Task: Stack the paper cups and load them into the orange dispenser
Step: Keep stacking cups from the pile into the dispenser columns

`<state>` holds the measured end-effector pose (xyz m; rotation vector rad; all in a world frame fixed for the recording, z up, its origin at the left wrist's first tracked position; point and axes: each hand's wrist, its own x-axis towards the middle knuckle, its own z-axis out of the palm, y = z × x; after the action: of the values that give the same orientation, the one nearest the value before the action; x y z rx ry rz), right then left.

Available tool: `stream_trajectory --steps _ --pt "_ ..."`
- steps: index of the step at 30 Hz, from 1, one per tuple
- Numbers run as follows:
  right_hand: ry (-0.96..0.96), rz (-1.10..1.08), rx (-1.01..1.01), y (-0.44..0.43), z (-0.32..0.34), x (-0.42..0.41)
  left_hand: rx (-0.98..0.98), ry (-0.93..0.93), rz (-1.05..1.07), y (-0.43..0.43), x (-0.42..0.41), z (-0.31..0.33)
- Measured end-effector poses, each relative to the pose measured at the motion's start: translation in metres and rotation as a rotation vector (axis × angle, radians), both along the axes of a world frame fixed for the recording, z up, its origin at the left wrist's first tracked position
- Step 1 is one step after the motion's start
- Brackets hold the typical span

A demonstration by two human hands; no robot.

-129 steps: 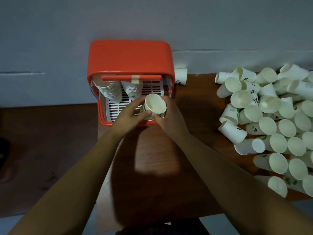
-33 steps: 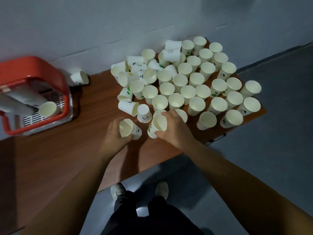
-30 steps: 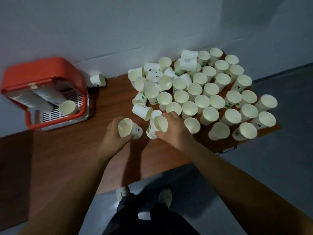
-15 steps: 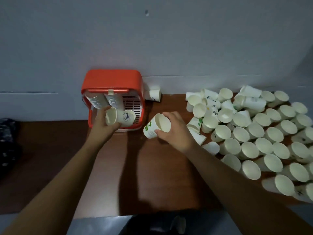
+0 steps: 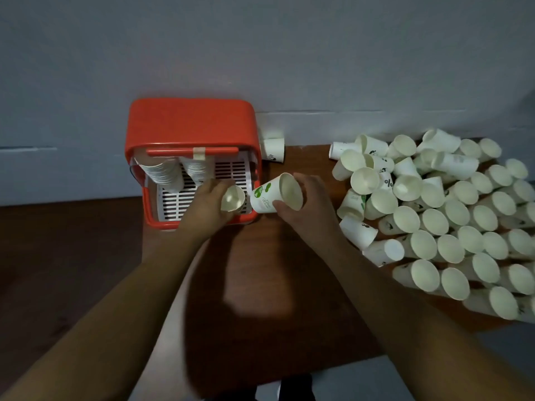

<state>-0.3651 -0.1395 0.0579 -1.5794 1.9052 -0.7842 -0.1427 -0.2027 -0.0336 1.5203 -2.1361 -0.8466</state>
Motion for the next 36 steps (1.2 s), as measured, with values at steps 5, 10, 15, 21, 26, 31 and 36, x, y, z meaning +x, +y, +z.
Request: stream_trajectory --steps 5,10,15,21,26,31,36 --pt "-0.003 0.015 0.036 -0.013 -0.007 0.022 0.155 0.079 -0.064 -0.008 0.002 -0.013" --pt "0.054 0.097 -0.014 -0.033 -0.023 0.051 0.378 0.235 0.012 -0.008 0.027 -0.028" --pt "0.369 0.335 -0.077 -0.042 -0.053 0.076 0.48 0.43 0.145 -0.009 0.036 -0.029" --pt "0.23 0.371 0.146 -0.048 -0.078 0.074 0.488 0.51 0.115 -0.001 0.039 -0.022" --pt "0.199 0.291 0.208 -0.051 -0.088 0.07 0.322 0.298 0.028 -0.005 0.038 -0.028" --pt "0.146 0.262 0.219 -0.044 -0.08 0.063 0.173 0.18 0.136 0.007 0.032 -0.012" --pt "0.212 0.203 0.216 -0.004 -0.057 -0.007 0.138 0.222 0.056 0.037 0.004 0.013"
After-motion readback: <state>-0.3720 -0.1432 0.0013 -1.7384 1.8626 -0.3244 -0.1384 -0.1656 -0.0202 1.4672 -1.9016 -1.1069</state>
